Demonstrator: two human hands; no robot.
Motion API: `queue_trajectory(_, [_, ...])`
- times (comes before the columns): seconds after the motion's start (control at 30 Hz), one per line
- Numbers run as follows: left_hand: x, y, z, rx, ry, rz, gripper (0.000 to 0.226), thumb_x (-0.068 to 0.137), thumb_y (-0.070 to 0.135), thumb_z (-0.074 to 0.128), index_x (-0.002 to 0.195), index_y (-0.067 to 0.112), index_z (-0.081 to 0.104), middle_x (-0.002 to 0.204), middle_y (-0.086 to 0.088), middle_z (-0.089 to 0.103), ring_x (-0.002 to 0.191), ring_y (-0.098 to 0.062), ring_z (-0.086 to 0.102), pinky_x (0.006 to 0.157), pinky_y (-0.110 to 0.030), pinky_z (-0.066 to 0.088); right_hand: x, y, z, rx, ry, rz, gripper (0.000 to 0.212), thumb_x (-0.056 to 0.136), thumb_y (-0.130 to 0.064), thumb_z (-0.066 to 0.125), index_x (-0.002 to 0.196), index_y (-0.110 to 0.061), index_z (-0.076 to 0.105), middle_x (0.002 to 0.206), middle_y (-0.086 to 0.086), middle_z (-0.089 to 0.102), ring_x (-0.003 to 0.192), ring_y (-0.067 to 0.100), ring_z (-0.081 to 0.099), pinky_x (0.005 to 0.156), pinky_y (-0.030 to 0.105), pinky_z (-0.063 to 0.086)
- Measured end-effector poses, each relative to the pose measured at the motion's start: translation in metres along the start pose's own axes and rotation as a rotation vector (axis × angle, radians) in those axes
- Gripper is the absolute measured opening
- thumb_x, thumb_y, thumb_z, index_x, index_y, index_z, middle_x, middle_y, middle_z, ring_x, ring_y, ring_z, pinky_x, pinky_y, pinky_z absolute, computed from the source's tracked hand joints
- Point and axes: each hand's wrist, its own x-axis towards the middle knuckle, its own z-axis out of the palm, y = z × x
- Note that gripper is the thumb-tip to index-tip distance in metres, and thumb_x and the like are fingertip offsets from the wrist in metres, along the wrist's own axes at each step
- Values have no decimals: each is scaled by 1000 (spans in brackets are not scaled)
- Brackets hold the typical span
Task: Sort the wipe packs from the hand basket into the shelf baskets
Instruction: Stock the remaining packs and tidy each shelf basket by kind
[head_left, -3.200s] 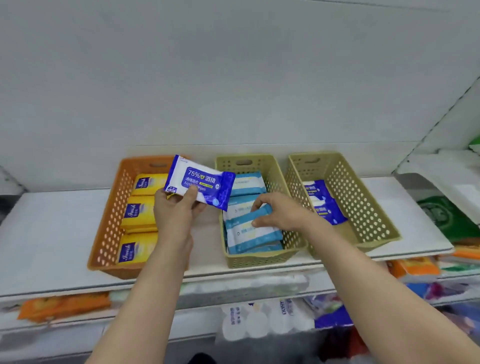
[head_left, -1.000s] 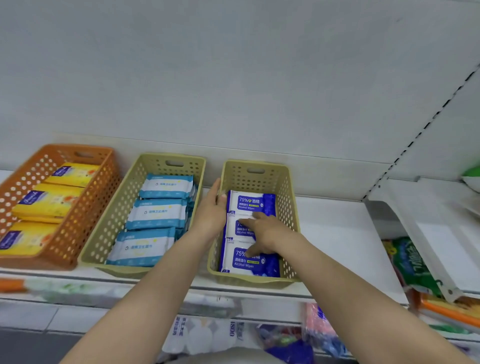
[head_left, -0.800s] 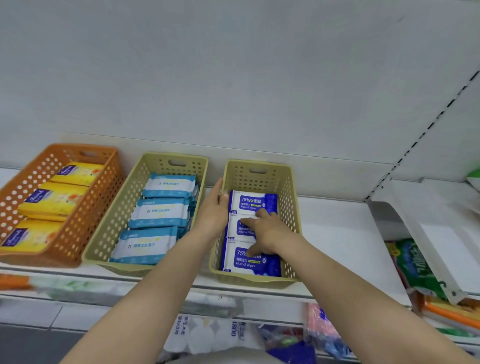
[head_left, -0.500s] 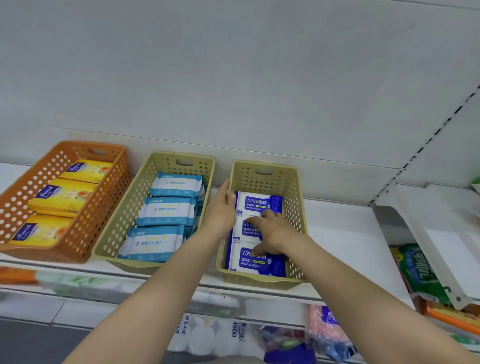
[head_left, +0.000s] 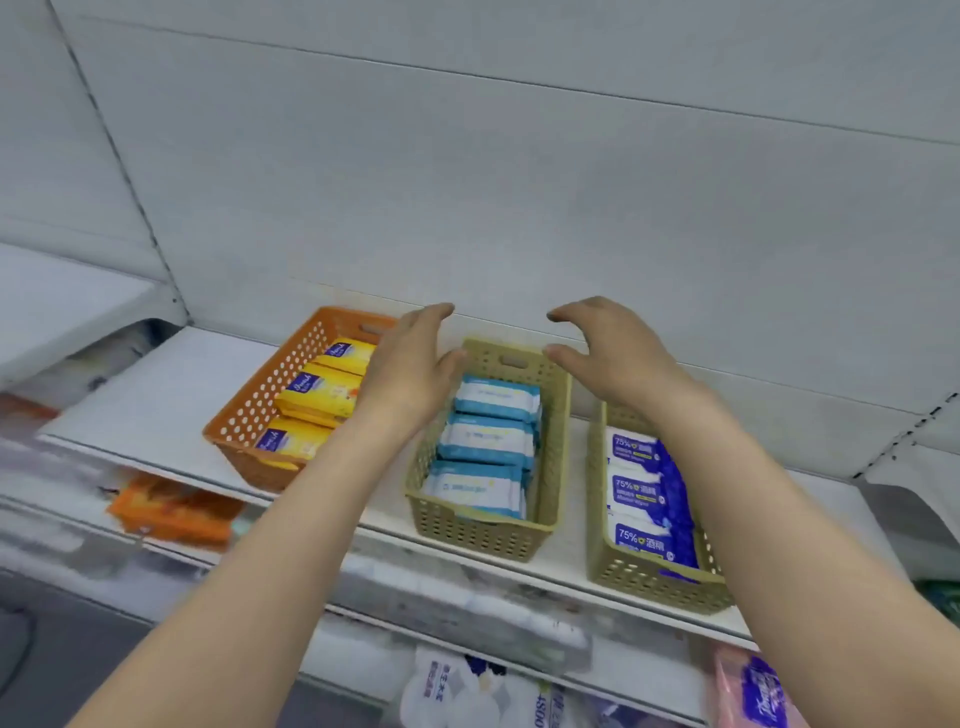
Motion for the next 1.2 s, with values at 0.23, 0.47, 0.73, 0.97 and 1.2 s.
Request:
queue_trajectory(0.23, [-108, -141, -144, 236, 140, -98, 46, 93, 31, 61, 136, 17, 52, 136, -7, 55, 126, -28, 47, 101, -41, 39, -13, -197, 64, 84, 113, -280, 48, 94, -40, 58, 139, -23, 52, 142, 4, 49, 132, 24, 42, 104, 34, 36])
queue_trajectory(0.47, [-243, -271, -240, 288, 183, -349, 43, 95, 31, 57, 137, 23, 51, 137, -2, 54, 125, -24, 48, 97, -42, 44, -35, -368, 181, 183, -61, -449, 51, 96, -43, 55, 142, -23, 46, 148, 4, 42, 136, 23, 39, 105, 38, 39])
queue_trajectory(0.73, [-314, -400, -325, 324, 304, -606, 42, 92, 25, 64, 132, 17, 58, 137, -5, 56, 127, -27, 50, 103, -44, 42, -8, -543, 272, 225, -250, -689, 48, 95, -36, 59, 140, -22, 50, 143, 0, 46, 130, 20, 43, 100, 35, 44])
queue_trajectory(0.97, [-305, -541, -421, 366, 338, -766, 43, 85, 18, 72, 126, 10, 63, 132, -12, 60, 118, -34, 56, 97, -44, 45, 77, -707, 357, 248, -320, -816, 48, 96, -37, 57, 141, -22, 49, 141, -1, 49, 130, 18, 43, 102, 35, 42])
queue_trajectory(1.2, [-279, -674, -542, 410, 285, -862, 43, 89, 20, 68, 130, 13, 60, 137, -8, 56, 124, -29, 52, 103, -37, 40, 160, -879, 413, 258, -414, -882, 47, 93, -34, 61, 138, -20, 53, 138, 1, 53, 127, 21, 47, 100, 33, 40])
